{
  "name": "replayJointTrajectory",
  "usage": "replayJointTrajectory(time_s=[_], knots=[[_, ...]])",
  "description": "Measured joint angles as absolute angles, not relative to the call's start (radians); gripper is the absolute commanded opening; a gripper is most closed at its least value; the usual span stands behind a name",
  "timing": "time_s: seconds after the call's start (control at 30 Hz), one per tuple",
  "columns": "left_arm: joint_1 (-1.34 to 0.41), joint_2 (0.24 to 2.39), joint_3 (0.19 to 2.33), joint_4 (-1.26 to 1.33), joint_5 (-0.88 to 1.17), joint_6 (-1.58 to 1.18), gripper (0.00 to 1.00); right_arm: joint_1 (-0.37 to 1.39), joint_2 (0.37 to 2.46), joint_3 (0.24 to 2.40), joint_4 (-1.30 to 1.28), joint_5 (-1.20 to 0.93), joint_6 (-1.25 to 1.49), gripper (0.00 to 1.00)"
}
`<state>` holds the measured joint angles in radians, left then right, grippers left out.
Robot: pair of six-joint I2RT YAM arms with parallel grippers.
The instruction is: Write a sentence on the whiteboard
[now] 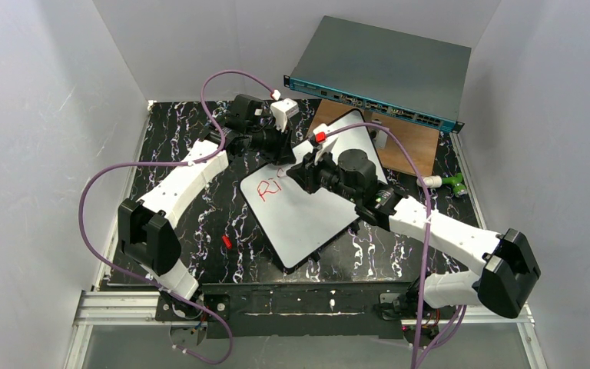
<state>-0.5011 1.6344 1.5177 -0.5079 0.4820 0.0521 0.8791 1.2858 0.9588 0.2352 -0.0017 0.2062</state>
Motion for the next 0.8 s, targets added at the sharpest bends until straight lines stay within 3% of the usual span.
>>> replayJointTrajectory(time_s=[0.8], knots=[[-0.500,1.634,1.517,-0.508,0.482,0.052,0.00,0.882,1.263,0.950,0.190,0.078,0.206,0.01]])
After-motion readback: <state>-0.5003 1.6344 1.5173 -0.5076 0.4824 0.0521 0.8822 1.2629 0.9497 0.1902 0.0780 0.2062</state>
